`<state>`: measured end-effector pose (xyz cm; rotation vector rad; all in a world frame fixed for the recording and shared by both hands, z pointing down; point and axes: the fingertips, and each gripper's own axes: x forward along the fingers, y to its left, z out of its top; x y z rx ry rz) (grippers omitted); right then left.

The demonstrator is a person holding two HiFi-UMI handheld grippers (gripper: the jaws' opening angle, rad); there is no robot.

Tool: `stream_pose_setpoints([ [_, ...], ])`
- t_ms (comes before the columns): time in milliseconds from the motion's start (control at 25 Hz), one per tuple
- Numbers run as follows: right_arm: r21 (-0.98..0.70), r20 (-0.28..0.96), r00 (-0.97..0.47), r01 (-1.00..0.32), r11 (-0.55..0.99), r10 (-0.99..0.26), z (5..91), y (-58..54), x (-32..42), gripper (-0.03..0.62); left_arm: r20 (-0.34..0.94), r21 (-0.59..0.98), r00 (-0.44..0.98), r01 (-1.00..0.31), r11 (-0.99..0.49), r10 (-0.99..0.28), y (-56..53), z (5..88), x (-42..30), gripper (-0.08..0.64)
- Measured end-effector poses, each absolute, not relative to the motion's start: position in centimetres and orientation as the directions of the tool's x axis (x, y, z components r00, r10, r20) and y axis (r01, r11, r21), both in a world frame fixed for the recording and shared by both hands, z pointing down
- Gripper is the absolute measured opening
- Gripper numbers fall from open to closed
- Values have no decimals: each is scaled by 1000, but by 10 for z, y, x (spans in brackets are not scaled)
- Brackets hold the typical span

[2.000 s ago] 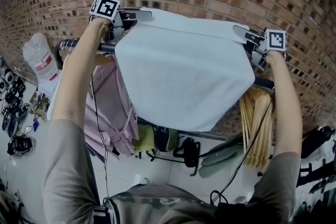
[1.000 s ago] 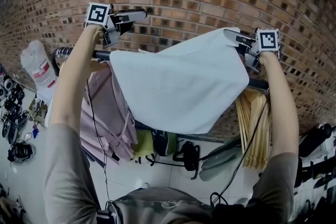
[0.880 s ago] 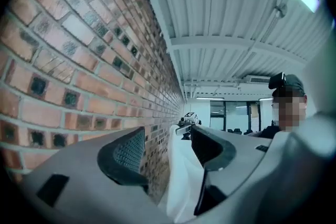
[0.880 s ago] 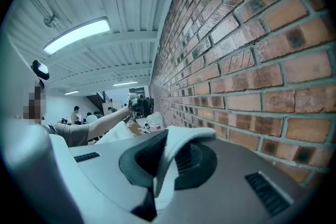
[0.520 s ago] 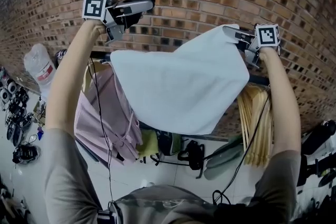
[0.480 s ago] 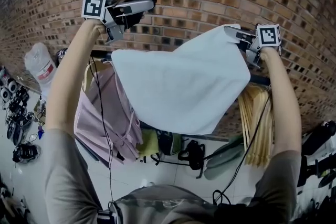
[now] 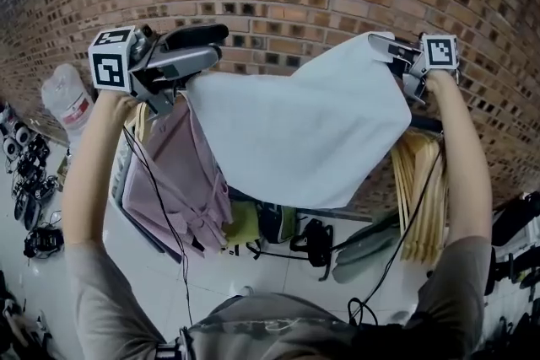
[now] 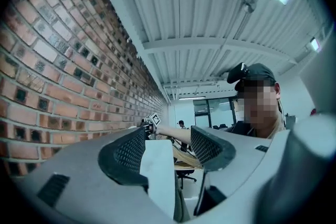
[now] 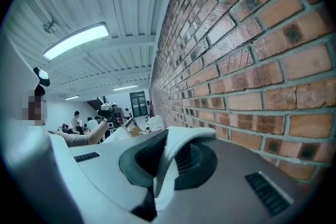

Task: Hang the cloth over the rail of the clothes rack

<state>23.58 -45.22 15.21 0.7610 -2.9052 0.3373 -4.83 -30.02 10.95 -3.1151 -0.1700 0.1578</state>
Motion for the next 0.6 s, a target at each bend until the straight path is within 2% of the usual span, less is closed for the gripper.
stream_pose_setpoints([
  [200,-204,173,-881,-469,860,-440,155,-449,227,18,-132,-20,986,103,-994,105,-268,133,-69,284],
  [360,-157,195,-857,-508,847,-478,156,-454,235,18,-65,-23,988,139,-990,141,-250,180,-90,284],
  [600,-186,195,-872,-481,857,-448,157,-442,229,18,4,32,1000,17,-999,17,-275,250,-103,285],
])
